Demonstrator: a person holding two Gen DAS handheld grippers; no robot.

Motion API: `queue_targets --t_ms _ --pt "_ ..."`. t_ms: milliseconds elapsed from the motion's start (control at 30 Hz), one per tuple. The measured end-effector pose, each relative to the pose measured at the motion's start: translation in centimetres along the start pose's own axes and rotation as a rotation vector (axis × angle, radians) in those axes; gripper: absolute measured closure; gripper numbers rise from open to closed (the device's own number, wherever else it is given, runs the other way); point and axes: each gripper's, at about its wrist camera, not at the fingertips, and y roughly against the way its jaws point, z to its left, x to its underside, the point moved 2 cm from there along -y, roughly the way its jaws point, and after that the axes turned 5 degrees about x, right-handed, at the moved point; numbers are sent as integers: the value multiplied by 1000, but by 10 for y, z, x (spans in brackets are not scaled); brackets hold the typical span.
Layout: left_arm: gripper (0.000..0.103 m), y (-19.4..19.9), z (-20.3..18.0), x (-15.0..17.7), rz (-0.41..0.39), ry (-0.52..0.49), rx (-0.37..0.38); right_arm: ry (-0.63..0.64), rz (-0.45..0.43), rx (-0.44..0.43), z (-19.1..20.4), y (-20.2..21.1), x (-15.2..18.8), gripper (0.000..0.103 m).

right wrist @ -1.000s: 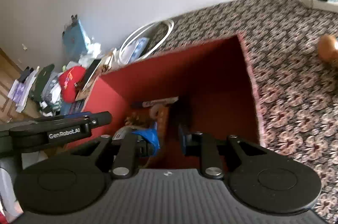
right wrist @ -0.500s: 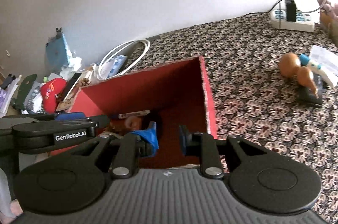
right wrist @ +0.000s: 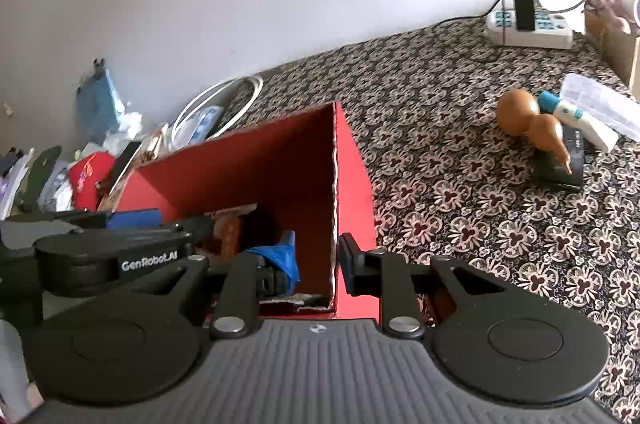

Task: Organize rigid objects
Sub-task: 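Open the right gripper and lift it out of the red box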

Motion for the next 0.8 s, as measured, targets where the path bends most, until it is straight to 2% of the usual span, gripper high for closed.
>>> queue_targets --t_ms 567,800 --pt "42 17 -24 1 14 113 -138 132 77 -145 -20 4 -11 97" --pt "41 18 -28 2 20 140 -156 161 91 -172 -24 6 -13 96"
